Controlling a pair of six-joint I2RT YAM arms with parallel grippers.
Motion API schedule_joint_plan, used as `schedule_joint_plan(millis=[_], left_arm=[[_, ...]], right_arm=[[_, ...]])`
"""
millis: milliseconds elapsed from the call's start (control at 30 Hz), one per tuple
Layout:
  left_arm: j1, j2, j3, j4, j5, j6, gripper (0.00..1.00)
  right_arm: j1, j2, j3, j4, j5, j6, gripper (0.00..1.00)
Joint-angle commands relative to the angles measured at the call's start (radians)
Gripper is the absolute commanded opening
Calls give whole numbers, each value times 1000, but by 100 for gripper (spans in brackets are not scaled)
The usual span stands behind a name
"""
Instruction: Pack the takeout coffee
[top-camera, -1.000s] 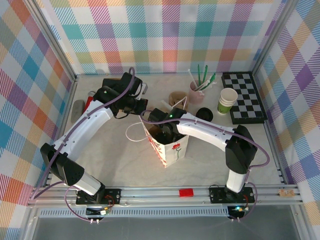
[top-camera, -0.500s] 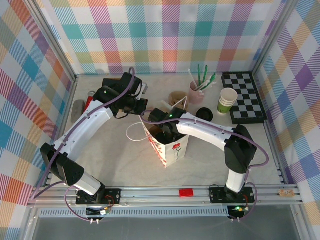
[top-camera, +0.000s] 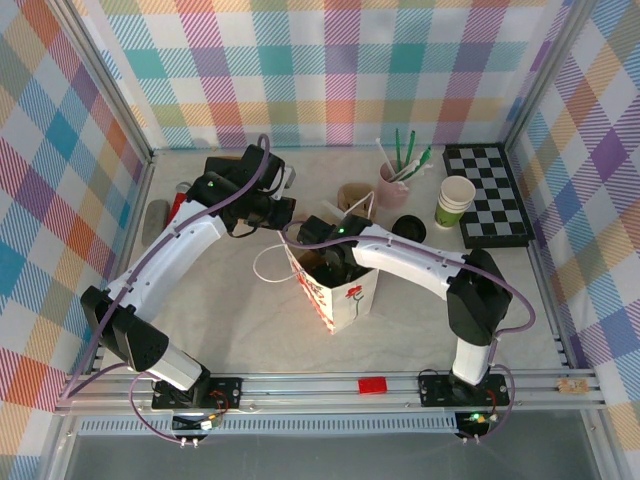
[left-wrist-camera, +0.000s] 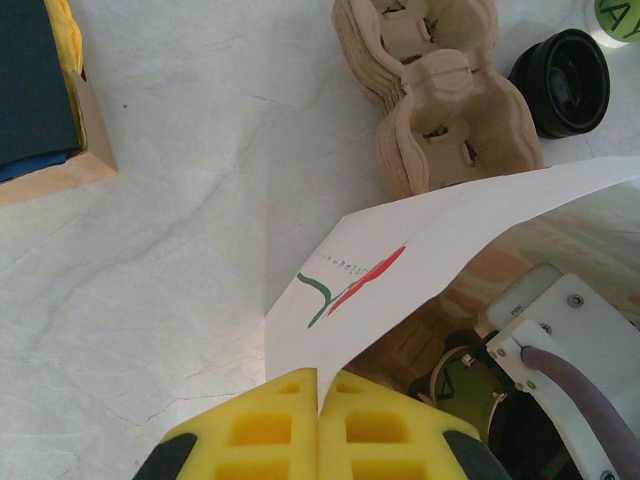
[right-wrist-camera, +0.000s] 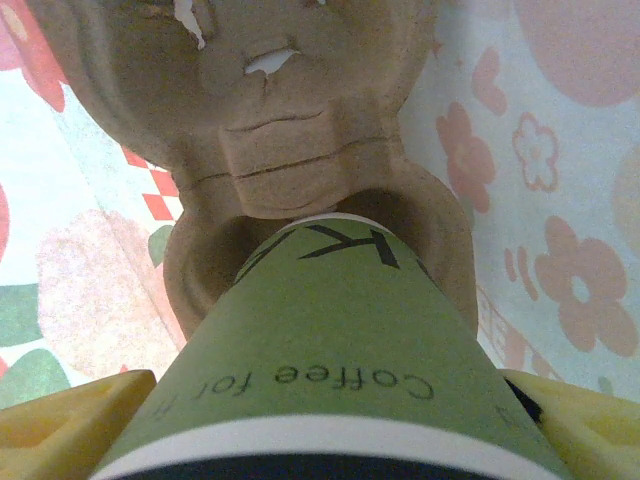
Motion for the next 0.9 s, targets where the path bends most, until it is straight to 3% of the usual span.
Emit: schedule_joint_plan(millis=[0, 867], left_arm=[[-7, -33, 8, 1, 8, -13, 0], [-7, -25, 28, -5, -7, -8, 0]], right_arm=[[-9, 24, -19, 5, -12, -8, 44], [-11, 51, -80, 20, -44, 27, 44]])
